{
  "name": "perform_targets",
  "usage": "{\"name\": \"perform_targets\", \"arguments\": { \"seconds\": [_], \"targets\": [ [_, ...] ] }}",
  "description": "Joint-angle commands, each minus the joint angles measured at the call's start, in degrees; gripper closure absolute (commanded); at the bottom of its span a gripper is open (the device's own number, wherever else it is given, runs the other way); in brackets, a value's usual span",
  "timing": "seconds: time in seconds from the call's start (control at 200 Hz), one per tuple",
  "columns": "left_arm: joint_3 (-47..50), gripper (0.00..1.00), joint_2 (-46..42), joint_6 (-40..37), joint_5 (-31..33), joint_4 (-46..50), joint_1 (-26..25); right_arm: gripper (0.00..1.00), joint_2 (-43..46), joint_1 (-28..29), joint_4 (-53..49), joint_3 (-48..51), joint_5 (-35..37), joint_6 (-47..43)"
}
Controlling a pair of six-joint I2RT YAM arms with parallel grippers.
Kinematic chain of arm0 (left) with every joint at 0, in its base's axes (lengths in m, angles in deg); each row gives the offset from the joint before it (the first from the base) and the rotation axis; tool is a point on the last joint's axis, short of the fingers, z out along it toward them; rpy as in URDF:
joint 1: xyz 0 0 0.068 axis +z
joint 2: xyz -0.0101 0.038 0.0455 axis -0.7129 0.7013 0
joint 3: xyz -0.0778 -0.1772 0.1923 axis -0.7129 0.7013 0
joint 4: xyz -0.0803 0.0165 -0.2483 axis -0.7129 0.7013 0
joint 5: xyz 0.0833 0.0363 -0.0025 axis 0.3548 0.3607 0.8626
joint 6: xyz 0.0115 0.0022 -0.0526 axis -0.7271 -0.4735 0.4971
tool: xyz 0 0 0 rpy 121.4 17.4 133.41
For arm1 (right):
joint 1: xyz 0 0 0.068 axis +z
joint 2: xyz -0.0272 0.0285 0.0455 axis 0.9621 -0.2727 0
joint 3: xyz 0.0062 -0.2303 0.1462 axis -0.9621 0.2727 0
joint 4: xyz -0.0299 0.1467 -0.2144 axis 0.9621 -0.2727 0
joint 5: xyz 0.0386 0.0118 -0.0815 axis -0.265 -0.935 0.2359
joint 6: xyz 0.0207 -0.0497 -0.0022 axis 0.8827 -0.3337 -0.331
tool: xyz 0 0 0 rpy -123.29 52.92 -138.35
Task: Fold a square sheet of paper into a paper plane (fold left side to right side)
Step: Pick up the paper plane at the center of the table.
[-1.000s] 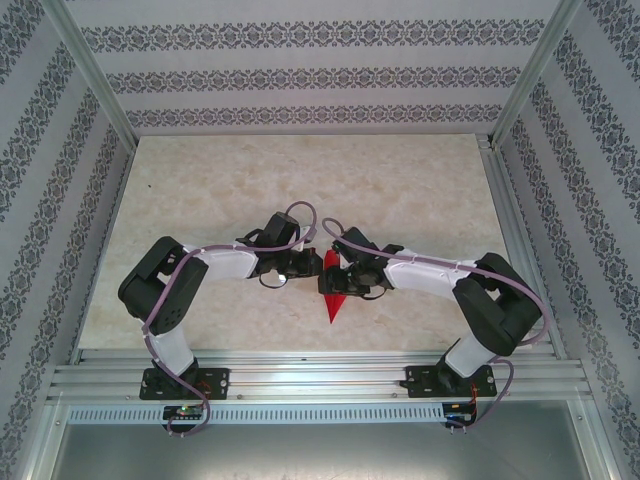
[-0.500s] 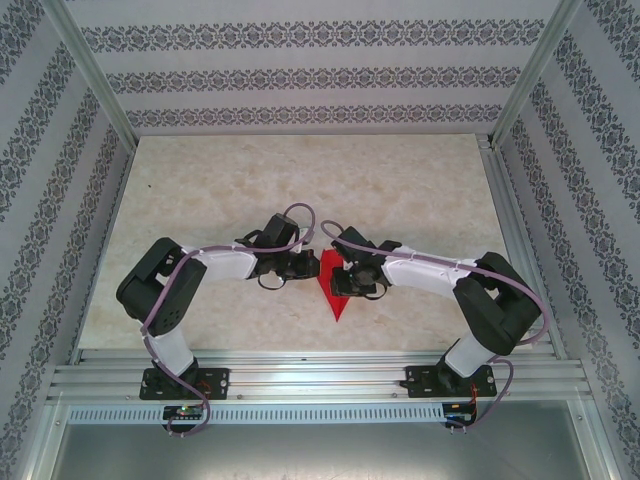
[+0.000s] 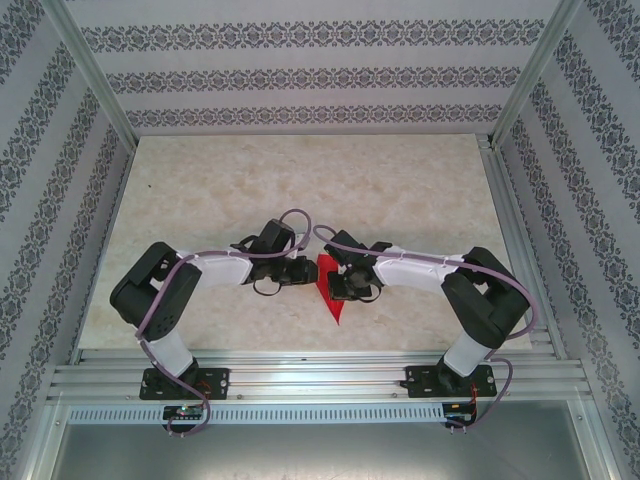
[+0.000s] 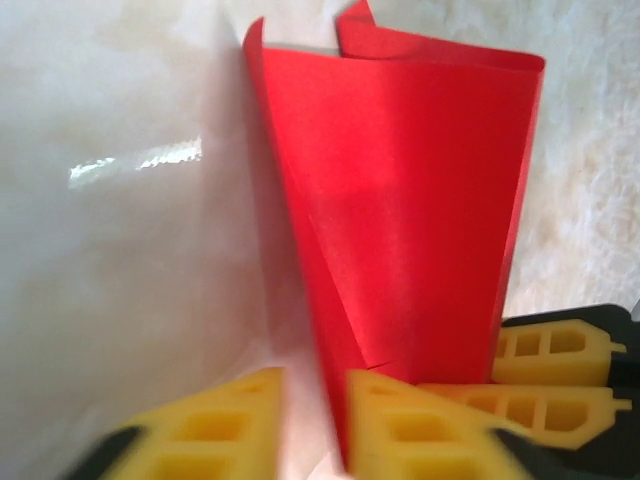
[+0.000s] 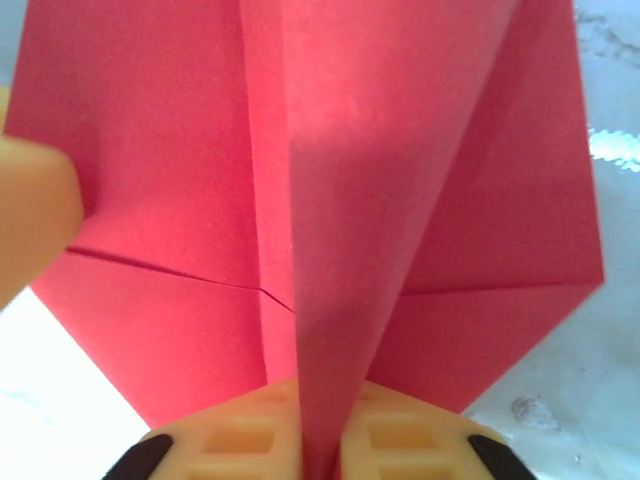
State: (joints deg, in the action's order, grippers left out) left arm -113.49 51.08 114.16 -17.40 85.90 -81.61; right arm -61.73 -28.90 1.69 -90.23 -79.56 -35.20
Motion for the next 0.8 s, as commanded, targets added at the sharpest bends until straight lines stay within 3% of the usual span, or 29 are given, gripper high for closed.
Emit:
{"name": "perform_targets", "arguments": {
  "seconds": [0.0,0.165,0.255,0.465,0.794],
  "targets": [
    [0.85,0.59,-5.84,-1.67,2.04,2.00,0.07,0.89,0.63,-0.65,-4.56,-4.07,0.79,-3.56],
    [1.00,0.39,-16.61,-4.90,6.29,9.83,2.72,0.89,1.15,-3.64,-11.02,-9.54,1.13,-10.75],
    [1.20,0.33,-22.36,-7.19,9.43,15.37,4.40,0.87,-0.51,-5.69,-12.64,-13.02,-0.06,-14.83],
    [5.01,0.31,-29.46,-7.97,10.45,18.40,7.83,0.83,-9.01,-8.23,-12.90,-19.04,-2.11,-20.01],
    [6.70,0.31,-29.81,-7.65,10.76,18.30,8.52,0.80,-14.35,-7.53,-13.74,-20.01,0.16,-19.67]
  ]
}}
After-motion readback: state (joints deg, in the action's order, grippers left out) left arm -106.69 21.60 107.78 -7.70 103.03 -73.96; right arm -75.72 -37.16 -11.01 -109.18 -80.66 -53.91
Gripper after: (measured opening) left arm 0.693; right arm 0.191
